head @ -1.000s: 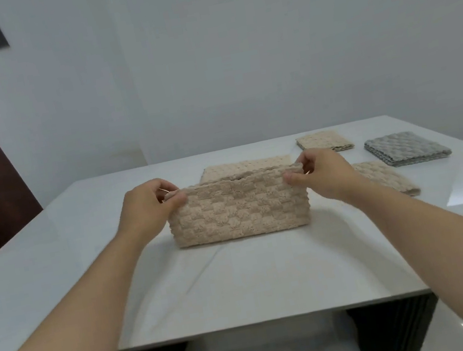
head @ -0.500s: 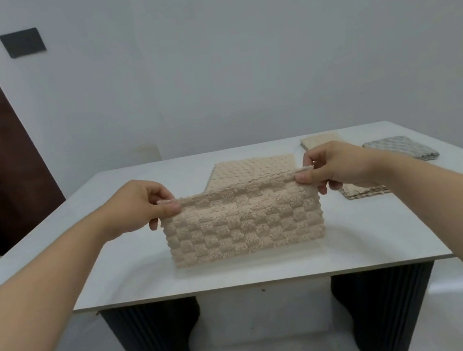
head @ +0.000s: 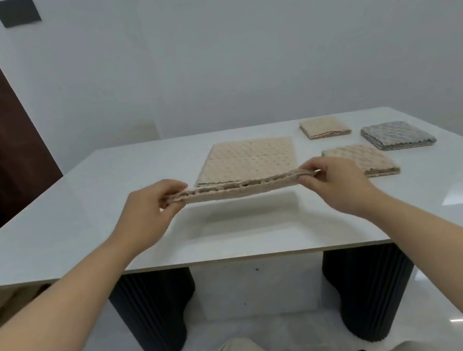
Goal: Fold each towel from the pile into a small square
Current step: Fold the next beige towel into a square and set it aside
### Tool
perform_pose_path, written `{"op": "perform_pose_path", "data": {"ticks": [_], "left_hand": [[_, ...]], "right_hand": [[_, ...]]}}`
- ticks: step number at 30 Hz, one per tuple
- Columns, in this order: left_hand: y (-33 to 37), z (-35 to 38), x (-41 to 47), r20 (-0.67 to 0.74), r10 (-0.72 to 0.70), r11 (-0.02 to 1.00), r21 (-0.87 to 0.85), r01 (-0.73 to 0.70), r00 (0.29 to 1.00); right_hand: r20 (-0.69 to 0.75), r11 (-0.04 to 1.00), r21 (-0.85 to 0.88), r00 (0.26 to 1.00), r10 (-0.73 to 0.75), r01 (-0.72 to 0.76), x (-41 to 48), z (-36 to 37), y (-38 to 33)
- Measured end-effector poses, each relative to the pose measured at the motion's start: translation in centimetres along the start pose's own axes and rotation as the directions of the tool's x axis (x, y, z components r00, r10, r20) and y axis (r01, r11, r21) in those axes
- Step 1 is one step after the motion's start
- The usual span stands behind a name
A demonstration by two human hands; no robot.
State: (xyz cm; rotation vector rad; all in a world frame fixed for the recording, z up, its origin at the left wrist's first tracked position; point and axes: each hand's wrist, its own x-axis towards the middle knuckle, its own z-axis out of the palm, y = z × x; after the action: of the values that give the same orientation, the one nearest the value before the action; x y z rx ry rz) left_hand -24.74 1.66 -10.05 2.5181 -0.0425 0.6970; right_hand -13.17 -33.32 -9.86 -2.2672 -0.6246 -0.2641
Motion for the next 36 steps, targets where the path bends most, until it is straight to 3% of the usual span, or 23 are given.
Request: {"op": "perform_pose_path", "data": {"ticks": [6, 13, 17, 20, 24, 28, 36], "left_hand": [[-2.1, 4.1, -4.7, 0.1, -0.095, 0.995, 0.022, 0.093, 0.99], [-2.3, 4.2, -5.3, 0.132, -0.036, 0.976, 0.218, 0.007, 0.991], [-0.6, 3.8, -4.9, 0.026, -0.03, 0.952, 0.305, 0.021, 0.999], [2.3, 4.7, -2.6, -0.047, -0.015, 0.963, 0.266, 0.027, 0.999], [4.9, 8.3, 1.8, 0.167, -0.025, 0.944, 0.328, -0.032, 0.986], [4.6, 11.6, 3.2, 0.33, -0.138, 0.949, 0.313, 0.03, 0.934], [2.6, 13.3, 2.7, 0.415, -0.188, 0.908, 0.42, -0.004, 0.89]], "right_hand": [[0.127, 0.982, -0.151, 0.987, -0.096, 0.115, -4.1, 3.2, 3.3], [0.136, 0.867, -0.431, 0.968, -0.213, 0.251, -5.3, 4.2, 4.4], [-0.031, 0.839, -0.501, 0.964, -0.264, 0.214, -5.0, 4.4, 3.4], [-0.148, 0.872, -0.417, 0.927, -0.344, 0.257, -2.9, 5.8, 0.8], [0.105, 0.925, -0.328, 0.98, -0.168, 0.193, 1.0, 9.0, -3.7], [0.324, 0.941, -0.325, 0.946, 0.015, 0.096, 2.6, 11.9, -4.2], [0.379, 0.885, -0.443, 0.924, 0.04, 0.143, 2.1, 13.6, -2.0]]}}
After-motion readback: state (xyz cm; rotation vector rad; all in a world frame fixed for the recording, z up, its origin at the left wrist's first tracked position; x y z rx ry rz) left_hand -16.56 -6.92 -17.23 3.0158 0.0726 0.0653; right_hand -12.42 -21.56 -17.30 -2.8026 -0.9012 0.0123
